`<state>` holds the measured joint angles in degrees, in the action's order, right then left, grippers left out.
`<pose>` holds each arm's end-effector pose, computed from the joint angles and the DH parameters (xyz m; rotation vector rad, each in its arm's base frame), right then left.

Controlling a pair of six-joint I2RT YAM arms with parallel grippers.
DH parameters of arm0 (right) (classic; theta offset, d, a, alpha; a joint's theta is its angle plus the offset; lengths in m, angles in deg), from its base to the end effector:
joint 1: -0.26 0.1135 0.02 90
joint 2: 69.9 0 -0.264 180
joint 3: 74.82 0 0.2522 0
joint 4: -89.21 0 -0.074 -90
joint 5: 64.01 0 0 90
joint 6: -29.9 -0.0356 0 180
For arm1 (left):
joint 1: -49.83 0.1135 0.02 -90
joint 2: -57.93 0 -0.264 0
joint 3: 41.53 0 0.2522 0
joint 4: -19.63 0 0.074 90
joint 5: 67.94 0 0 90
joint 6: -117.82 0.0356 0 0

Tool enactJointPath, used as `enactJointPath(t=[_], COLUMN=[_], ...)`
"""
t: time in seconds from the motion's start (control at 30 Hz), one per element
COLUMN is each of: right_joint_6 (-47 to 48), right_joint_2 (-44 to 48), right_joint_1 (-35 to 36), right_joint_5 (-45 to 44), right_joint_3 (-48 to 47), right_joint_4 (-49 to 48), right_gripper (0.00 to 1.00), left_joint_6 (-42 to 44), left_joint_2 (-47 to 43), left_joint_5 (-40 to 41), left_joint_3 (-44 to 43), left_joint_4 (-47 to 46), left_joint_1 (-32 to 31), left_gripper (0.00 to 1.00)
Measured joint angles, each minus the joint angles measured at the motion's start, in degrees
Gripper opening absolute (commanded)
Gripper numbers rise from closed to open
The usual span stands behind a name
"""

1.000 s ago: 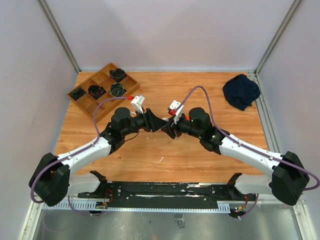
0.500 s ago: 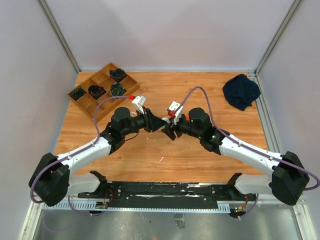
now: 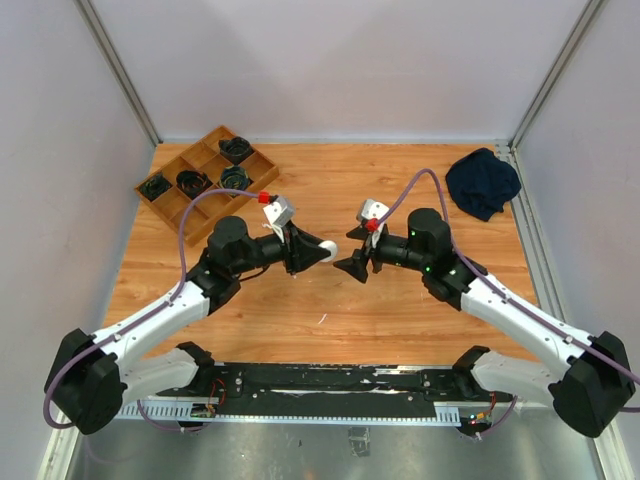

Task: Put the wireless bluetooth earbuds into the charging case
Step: Pick up the charging case at the center of the board.

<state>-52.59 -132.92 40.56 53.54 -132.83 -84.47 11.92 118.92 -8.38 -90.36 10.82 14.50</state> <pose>0.1838 0.1775 0.3060 -1.0522 1.4880 0.8335 0.1878 -0.1553 0.2851 0.7114 1.5898 -1.1018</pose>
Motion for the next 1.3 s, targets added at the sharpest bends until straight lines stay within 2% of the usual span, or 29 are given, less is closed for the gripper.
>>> enactJointPath(t=[0.27,0.5,1.0,1.3], right_joint_6=[-1.73,-3.23,-9.55,-14.34], right_joint_2=[2.84,3.15,1.9,0.52], right_joint_1=[-4.44,-4.44,-4.46,-4.46], right_joint_5=[14.75,22.51,27.23,28.37], right_joint_3=[3.45,5.09,6.19,6.58], right_joint_4=[-5.86,-11.47,-21.59,-27.34], right_gripper=[0.71,0.61,0.45,0.39], left_joint_6=[6.01,7.65,6.84,6.4], left_joint_2=[-2.08,-2.29,-4.5,-4.63], left_joint_5=[-8.13,-14.1,-17.31,-17.2], left_joint_3=[-1.38,-1.62,-1.6,-1.55], left_joint_4=[0.61,0.22,-6.08,-7.41], left_joint_1=[0.0,0.0,-0.07,-0.37], left_gripper=[0.12,0.13,0.12,0.12])
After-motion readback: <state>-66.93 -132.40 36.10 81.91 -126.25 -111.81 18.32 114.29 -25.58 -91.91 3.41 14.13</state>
